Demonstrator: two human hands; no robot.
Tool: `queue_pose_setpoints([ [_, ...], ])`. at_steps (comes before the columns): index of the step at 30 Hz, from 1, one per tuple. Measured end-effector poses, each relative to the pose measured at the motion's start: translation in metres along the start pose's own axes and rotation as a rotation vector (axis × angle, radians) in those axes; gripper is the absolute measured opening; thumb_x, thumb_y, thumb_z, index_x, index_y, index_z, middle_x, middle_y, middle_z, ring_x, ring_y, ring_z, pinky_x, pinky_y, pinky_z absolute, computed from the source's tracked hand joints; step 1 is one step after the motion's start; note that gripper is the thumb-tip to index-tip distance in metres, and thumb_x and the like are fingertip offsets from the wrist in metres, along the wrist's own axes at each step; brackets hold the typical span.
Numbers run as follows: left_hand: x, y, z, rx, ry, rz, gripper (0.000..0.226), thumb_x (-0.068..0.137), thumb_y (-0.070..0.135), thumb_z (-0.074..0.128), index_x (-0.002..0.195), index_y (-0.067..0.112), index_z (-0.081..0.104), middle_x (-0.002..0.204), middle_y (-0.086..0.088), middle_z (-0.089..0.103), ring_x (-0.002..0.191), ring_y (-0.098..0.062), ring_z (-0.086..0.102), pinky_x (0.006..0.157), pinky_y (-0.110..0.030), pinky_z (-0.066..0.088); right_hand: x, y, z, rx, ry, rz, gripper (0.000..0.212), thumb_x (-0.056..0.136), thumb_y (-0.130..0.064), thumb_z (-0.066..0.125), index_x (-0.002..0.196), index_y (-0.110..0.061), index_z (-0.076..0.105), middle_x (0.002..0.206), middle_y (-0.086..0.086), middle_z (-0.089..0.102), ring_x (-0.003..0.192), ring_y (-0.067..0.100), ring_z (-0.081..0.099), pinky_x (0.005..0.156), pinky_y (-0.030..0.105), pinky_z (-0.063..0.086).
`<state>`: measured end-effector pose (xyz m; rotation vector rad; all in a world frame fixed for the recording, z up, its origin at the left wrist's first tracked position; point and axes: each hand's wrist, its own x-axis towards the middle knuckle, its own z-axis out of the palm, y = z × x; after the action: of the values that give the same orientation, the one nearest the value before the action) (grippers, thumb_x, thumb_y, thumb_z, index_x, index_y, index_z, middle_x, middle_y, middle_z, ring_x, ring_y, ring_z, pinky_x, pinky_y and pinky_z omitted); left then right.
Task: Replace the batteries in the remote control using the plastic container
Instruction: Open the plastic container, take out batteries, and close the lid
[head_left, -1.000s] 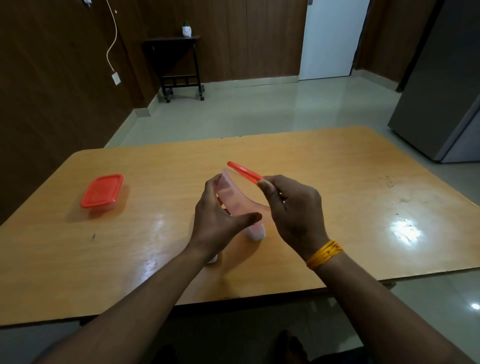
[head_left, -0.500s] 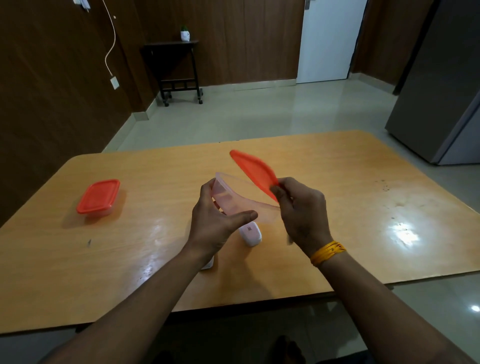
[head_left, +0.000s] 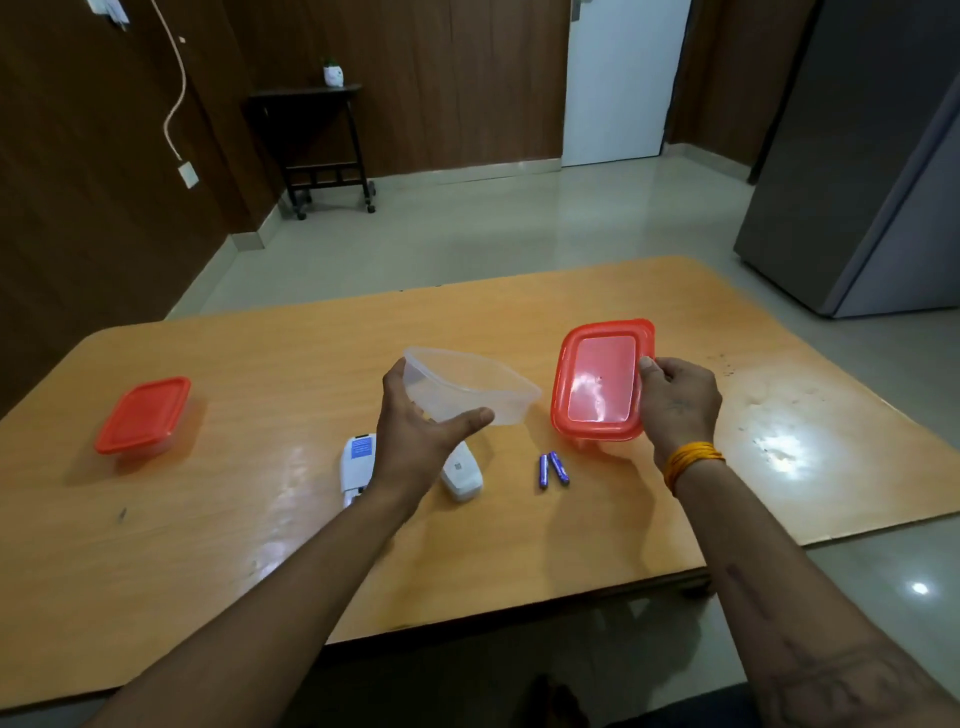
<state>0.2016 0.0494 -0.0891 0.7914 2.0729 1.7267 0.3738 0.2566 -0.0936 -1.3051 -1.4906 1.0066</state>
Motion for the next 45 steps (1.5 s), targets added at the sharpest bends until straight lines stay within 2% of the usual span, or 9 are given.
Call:
queue_pose_setpoints([
  [8, 0.039, -0.002, 0.058, -0.119, 0.052, -0.215, 0.126, 0.053, 0.037, 0.096, 0.160, 0.033, 0.030, 0.162, 0.000, 0.043, 0.148, -0.022, 0.044, 0.121, -0.045, 0.041, 0.019, 0.018, -0.015, -0.229, -0.123, 0.015, 0.036, 0.105, -0.026, 0.061, 0.096, 0.004, 0.079, 0.096, 0.025, 0.076, 0.095, 0.045, 0.069, 0.086, 0.053, 0.060],
  [12, 0.040, -0.001, 0.072, -0.197, 0.074, -0.314, 0.096, 0.047, 0.035, 0.090, 0.134, 0.024, 0.050, 0.139, 0.000, 0.062, 0.127, -0.023, 0.061, 0.108, -0.046, 0.051, 0.026, 0.026, -0.017, -0.328, -0.139, -0.015, 0.031, 0.104, -0.027, 0.062, 0.103, -0.003, 0.082, 0.100, 0.020, 0.078, 0.099, 0.042, 0.069, 0.088, 0.048, 0.059],
  [18, 0.026, 0.007, 0.083, -0.214, 0.122, -0.392, 0.055, 0.082, 0.021, 0.077, 0.125, 0.013, 0.044, 0.126, 0.001, 0.052, 0.117, -0.024, 0.049, 0.088, -0.036, 0.036, 0.028, 0.029, -0.018, -0.401, -0.116, -0.012, 0.034, 0.097, -0.030, 0.072, 0.122, -0.008, 0.078, 0.120, 0.017, 0.077, 0.116, 0.039, 0.068, 0.101, 0.043, 0.056],
  [24, 0.019, 0.016, 0.082, -0.182, 0.131, -0.401, 0.056, 0.087, 0.020, 0.075, 0.132, 0.011, 0.044, 0.136, -0.002, 0.052, 0.122, -0.025, 0.049, 0.093, -0.037, 0.038, 0.021, 0.027, -0.021, -0.477, -0.107, -0.078, 0.037, 0.096, -0.027, 0.070, 0.127, -0.008, 0.076, 0.119, 0.016, 0.077, 0.116, 0.039, 0.068, 0.101, 0.042, 0.054],
  [29, -0.007, 0.018, 0.075, 0.007, 0.176, -0.199, 0.094, 0.085, 0.021, 0.077, 0.164, 0.020, 0.025, 0.169, 0.001, 0.031, 0.151, -0.018, 0.036, 0.120, -0.038, 0.037, 0.012, 0.020, -0.024, -0.541, -0.092, -0.195, 0.035, 0.096, -0.029, 0.068, 0.124, -0.010, 0.076, 0.119, 0.014, 0.077, 0.114, 0.037, 0.068, 0.097, 0.043, 0.057],
  [32, -0.028, 0.014, 0.073, 0.229, 0.203, 0.099, 0.060, 0.086, 0.010, 0.076, 0.141, 0.023, 0.056, 0.138, 0.004, 0.055, 0.107, 0.003, 0.060, 0.096, -0.028, 0.051, 0.001, 0.006, -0.022, -0.504, -0.177, -0.307, 0.028, 0.092, -0.029, 0.073, 0.115, -0.015, 0.079, 0.110, 0.007, 0.079, 0.107, 0.031, 0.070, 0.093, 0.042, 0.058],
  [34, -0.042, 0.008, 0.073, 0.341, 0.130, 0.177, 0.031, 0.086, 0.009, 0.074, 0.111, 0.027, 0.070, 0.104, 0.011, 0.068, 0.076, -0.001, 0.062, 0.074, -0.025, 0.050, -0.011, -0.003, -0.018, -0.462, -0.342, -0.356, 0.020, 0.088, -0.029, 0.077, 0.105, -0.021, 0.082, 0.098, 0.001, 0.079, 0.098, 0.025, 0.071, 0.089, 0.038, 0.058],
  [38, -0.054, -0.008, 0.078, 0.565, -0.028, 0.146, 0.005, 0.088, 0.028, 0.074, 0.088, 0.026, 0.069, 0.086, 0.012, 0.066, 0.080, -0.006, 0.060, 0.067, -0.028, 0.047, -0.037, -0.010, -0.004, -0.661, -0.641, -0.425, 0.013, 0.084, -0.036, 0.082, 0.088, -0.024, 0.081, 0.087, -0.003, 0.077, 0.085, 0.019, 0.070, 0.078, 0.038, 0.061],
  [45, -0.047, -0.011, 0.079, 0.690, -0.071, 0.066, 0.022, 0.087, 0.042, 0.073, 0.083, 0.021, 0.074, 0.083, 0.004, 0.074, 0.085, -0.020, 0.069, 0.072, -0.037, 0.056, -0.051, -0.011, 0.004, -0.851, -0.684, -0.394, 0.008, 0.083, -0.032, 0.078, 0.082, -0.024, 0.077, 0.089, 0.002, 0.077, 0.090, 0.027, 0.070, 0.068, 0.032, 0.052],
])
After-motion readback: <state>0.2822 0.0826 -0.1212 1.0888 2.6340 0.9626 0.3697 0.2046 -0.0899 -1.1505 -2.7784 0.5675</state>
